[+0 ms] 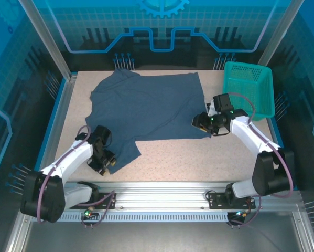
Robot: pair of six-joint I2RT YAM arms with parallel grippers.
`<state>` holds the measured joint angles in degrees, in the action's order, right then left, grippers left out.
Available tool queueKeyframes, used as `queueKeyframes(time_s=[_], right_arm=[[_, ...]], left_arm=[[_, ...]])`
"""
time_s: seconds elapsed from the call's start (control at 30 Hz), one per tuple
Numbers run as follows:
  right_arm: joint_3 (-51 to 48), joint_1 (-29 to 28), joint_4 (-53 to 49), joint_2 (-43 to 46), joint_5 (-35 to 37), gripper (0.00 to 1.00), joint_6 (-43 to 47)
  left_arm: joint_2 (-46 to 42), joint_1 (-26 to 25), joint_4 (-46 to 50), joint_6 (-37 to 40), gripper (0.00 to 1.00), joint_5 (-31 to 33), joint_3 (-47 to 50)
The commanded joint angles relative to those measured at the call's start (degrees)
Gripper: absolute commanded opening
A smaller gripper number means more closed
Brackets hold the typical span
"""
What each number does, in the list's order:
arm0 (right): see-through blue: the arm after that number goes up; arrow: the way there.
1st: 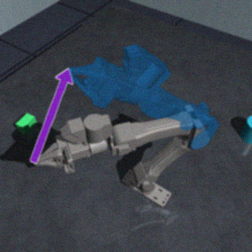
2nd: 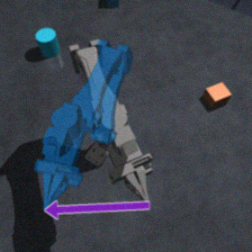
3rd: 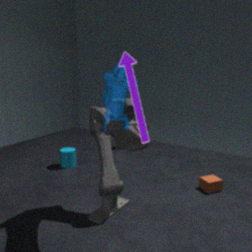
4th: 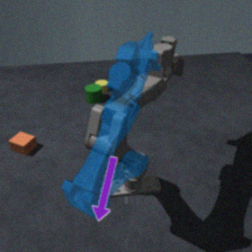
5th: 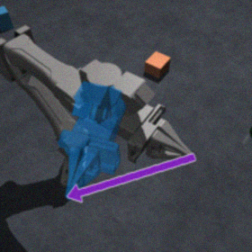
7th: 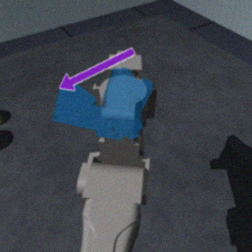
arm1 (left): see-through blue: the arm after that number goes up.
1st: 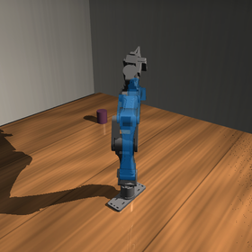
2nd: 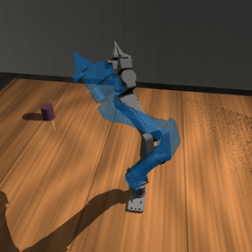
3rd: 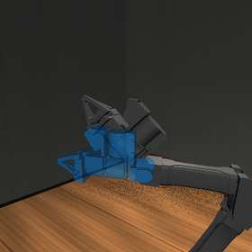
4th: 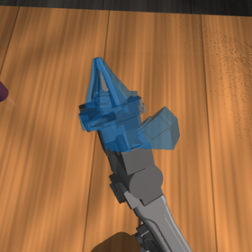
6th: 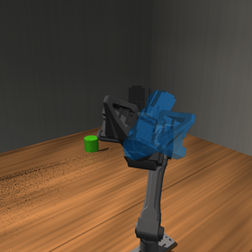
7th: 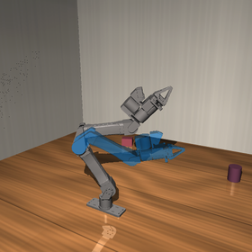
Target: Fold and stack the t-shirts
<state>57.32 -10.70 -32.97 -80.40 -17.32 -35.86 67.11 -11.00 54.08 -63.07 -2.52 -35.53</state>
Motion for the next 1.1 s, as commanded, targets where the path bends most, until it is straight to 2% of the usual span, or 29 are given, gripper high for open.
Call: queueKeyframes(time_s=[0.0, 0.2, 0.37, 0.4, 0.53, 0.57, 0.77, 1.07], right_arm=[[-0.83, 0.79, -1.04, 1.90, -1.49, 0.46, 1.31], [-0.55, 1.50, -1.59, 2.16, -1.15, 0.46, 1.64], [-0.09, 2.16, -4.80, 2.08, 2.57, 0.45, 1.63], [-0.19, 2.47, -5.65, 2.00, 3.66, 0.46, 1.35], [-1.44, 4.46, -10.32, 2.28, 10.14, 0.45, -1.38], [-1.99, 5.48, -10.74, 2.38, 10.78, 0.45, -2.00], [-3.84, 9.15, -11.40, -0.37, 13.54, 0.45, -6.03], [-0.37, 7.52, -7.72, -11.30, 15.62, 0.41, -8.58]], left_arm=[[1.17, -0.51, -6.64, -1.74, 0.47, -2.74, 1.41], [5.63, -1.34, -10.41, -1.14, 0.43, -2.79, 3.88], [9.58, -2.50, -11.78, -1.33, 0.35, -1.45, 3.89], [10.06, -2.76, -12.36, -1.44, 0.31, -1.11, 3.89], [9.16, -3.47, -10.12, -2.35, 0.03, 3.05, 1.87], [7.96, -3.50, -9.08, -2.54, 0.00, 4.13, 1.40], [2.04, -3.54, -0.71, -2.56, 0.00, 9.80, -1.33], [-1.00, -2.24, 4.50, -2.55, 0.00, 15.70, -1.81]])
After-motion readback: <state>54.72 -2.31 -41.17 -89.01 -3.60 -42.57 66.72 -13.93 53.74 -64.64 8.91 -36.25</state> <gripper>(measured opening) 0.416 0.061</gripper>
